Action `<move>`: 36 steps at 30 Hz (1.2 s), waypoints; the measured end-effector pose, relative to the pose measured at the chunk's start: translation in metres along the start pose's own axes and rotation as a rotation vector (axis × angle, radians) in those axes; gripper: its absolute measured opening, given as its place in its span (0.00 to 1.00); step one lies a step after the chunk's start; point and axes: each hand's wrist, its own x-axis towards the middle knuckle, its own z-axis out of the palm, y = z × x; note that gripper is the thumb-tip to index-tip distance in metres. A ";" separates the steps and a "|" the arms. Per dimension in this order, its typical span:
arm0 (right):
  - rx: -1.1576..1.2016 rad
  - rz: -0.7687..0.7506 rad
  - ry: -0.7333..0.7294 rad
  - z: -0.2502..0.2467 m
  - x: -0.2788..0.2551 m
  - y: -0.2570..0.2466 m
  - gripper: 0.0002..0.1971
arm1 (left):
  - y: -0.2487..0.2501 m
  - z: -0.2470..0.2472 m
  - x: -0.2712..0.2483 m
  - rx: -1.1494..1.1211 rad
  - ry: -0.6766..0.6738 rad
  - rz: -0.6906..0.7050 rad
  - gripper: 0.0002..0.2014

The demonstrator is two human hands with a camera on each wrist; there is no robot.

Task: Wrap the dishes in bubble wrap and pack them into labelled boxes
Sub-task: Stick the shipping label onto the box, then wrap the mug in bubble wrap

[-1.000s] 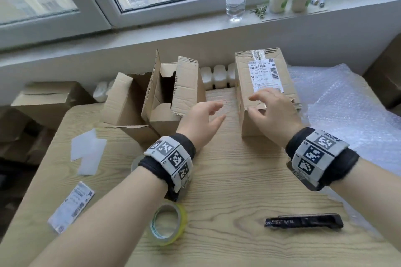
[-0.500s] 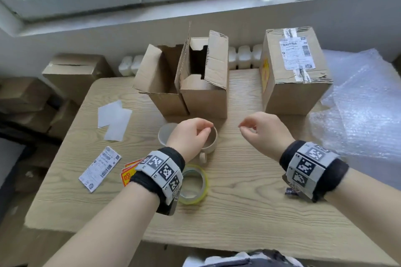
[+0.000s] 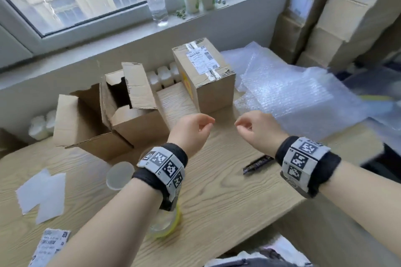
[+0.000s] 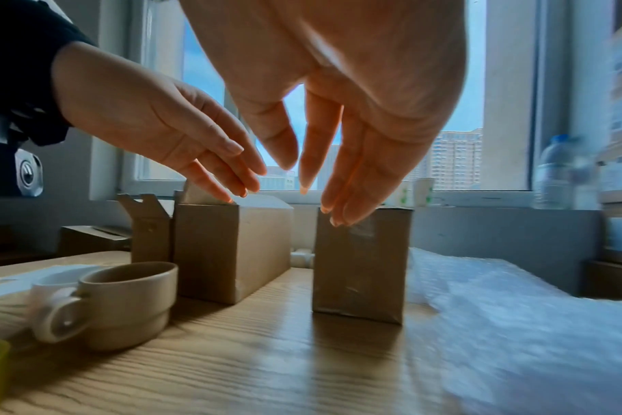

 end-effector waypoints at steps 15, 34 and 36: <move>-0.172 0.263 -0.043 -0.089 0.030 0.186 0.21 | 0.101 0.122 0.116 0.086 -0.202 -0.115 0.18; -0.189 0.285 -0.052 -0.079 0.074 0.215 0.29 | 0.124 0.115 0.143 -0.637 0.263 -0.459 0.08; -0.194 0.218 0.065 -0.077 0.072 0.207 0.34 | 0.119 0.104 0.137 -0.629 0.265 -0.440 0.07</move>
